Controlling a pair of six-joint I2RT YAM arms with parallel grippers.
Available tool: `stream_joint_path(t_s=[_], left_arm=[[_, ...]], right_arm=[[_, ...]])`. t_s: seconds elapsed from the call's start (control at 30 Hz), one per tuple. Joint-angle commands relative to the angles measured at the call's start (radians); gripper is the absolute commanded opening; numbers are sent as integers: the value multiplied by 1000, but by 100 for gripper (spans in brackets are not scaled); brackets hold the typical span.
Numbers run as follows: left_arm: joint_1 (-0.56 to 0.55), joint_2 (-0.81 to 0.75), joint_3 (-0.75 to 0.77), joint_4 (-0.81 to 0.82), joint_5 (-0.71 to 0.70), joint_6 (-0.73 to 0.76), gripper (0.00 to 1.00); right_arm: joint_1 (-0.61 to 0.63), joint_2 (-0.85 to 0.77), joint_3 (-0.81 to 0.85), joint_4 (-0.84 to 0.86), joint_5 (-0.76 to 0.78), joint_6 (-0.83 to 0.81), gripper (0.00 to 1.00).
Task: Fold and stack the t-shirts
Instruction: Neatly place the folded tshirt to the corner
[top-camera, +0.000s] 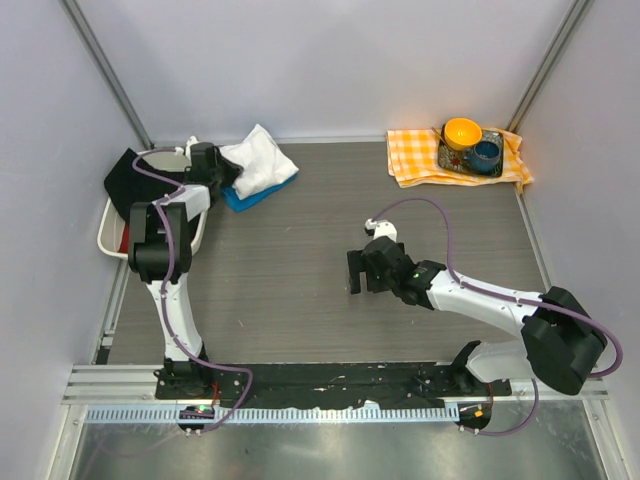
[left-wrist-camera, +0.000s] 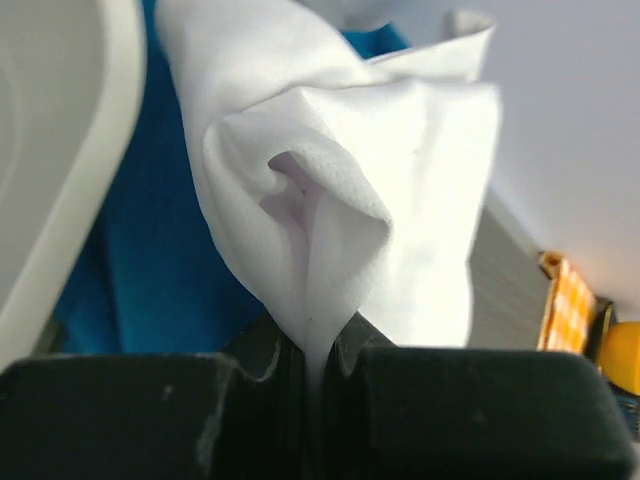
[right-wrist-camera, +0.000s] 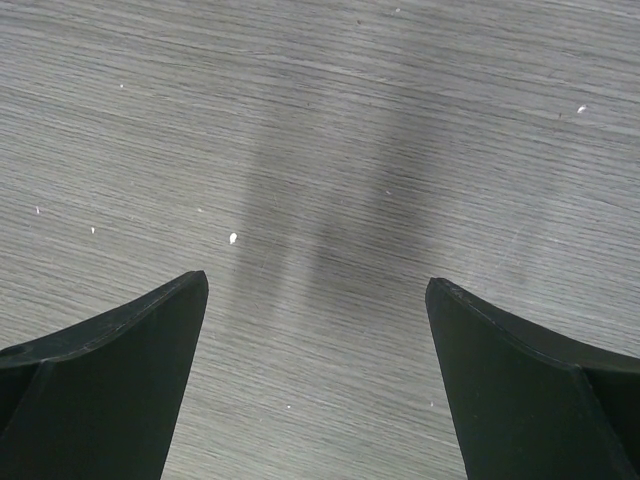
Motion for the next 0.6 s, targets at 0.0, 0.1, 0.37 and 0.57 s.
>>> stream_joint_path(t_s=[0.0, 0.1, 0.37, 0.57], left_arm=[[8, -42, -60, 79, -63, -8, 9], [8, -48, -73, 36, -115, -16, 67], [8, -176, -96, -132, -234, -29, 100], [8, -303, -61, -206, -199, -28, 100]], right_arm=[[11, -26, 24, 26, -1, -6, 97], [16, -28, 26, 21, -1, -6, 97], [29, -19, 46, 17, 10, -10, 97], [35, 3, 67, 26, 10, -16, 97]])
